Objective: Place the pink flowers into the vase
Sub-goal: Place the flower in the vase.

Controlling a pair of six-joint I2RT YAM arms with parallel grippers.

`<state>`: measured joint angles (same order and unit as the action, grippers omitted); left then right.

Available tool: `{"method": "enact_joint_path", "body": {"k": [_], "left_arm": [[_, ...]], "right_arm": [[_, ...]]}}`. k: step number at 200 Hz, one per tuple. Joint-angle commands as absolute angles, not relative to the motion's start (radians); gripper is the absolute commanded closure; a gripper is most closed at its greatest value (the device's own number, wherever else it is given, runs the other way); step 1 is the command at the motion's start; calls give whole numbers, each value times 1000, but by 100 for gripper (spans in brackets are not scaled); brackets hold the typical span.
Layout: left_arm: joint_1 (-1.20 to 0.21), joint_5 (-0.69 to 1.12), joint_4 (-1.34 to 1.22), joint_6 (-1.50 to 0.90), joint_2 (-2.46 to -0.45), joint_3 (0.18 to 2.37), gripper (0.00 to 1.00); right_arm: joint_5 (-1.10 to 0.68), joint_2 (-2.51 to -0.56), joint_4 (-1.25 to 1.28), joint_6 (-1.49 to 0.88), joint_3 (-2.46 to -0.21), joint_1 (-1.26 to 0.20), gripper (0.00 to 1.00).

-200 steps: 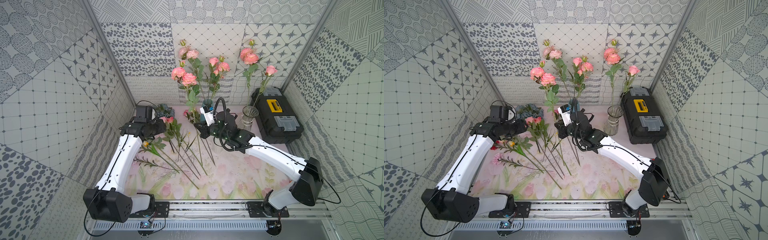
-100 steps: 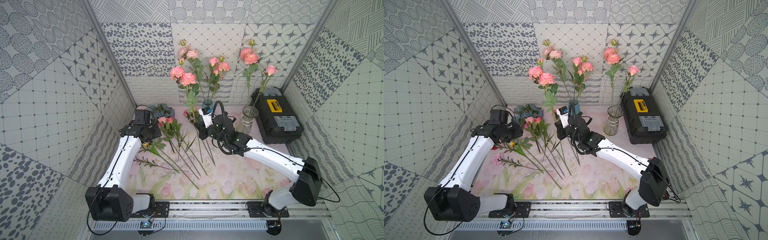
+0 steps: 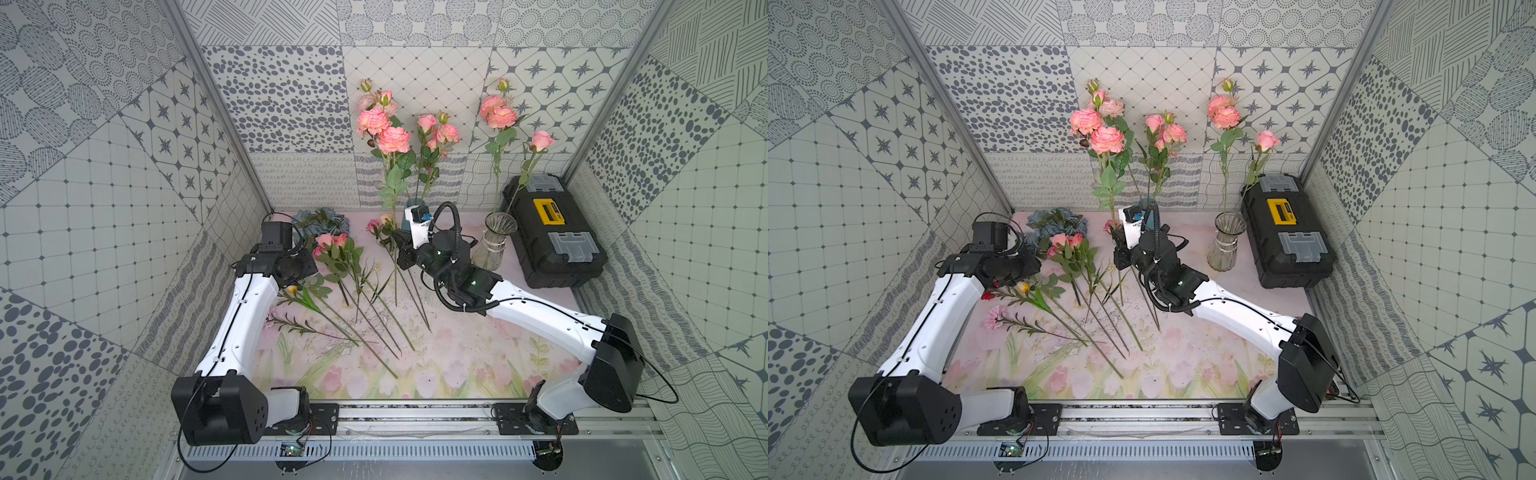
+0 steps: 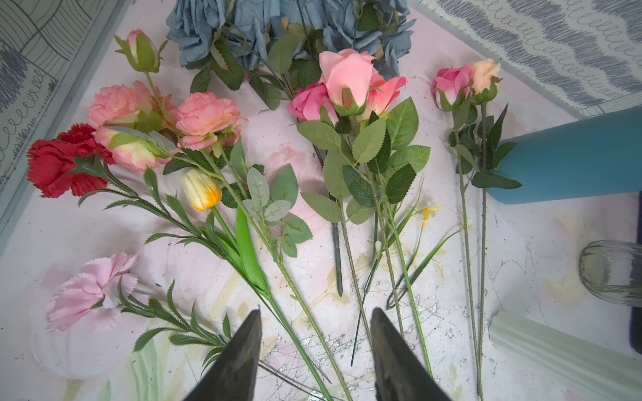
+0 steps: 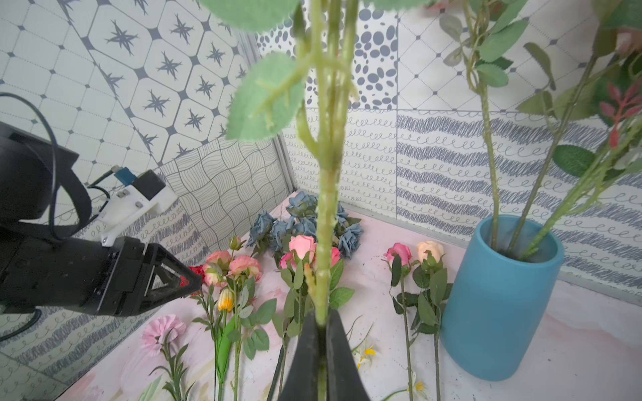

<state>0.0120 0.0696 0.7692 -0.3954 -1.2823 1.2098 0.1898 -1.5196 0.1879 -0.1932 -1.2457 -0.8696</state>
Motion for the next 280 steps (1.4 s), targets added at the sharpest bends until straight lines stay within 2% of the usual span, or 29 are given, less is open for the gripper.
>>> {"method": "enact_joint_path", "body": {"k": [1, 98, 280], "left_arm": [[26, 110, 738, -410, -1280, 1207, 49], [37, 136, 732, -414, -1277, 1203, 51], [42, 146, 727, -416, -1262, 1197, 51]], "right_arm": [[255, -1510, 307, -170, -1261, -874, 100], [417, -1490, 442, -150, -1270, -823, 100], [482, -1356, 476, -136, -1272, -590, 100]]}}
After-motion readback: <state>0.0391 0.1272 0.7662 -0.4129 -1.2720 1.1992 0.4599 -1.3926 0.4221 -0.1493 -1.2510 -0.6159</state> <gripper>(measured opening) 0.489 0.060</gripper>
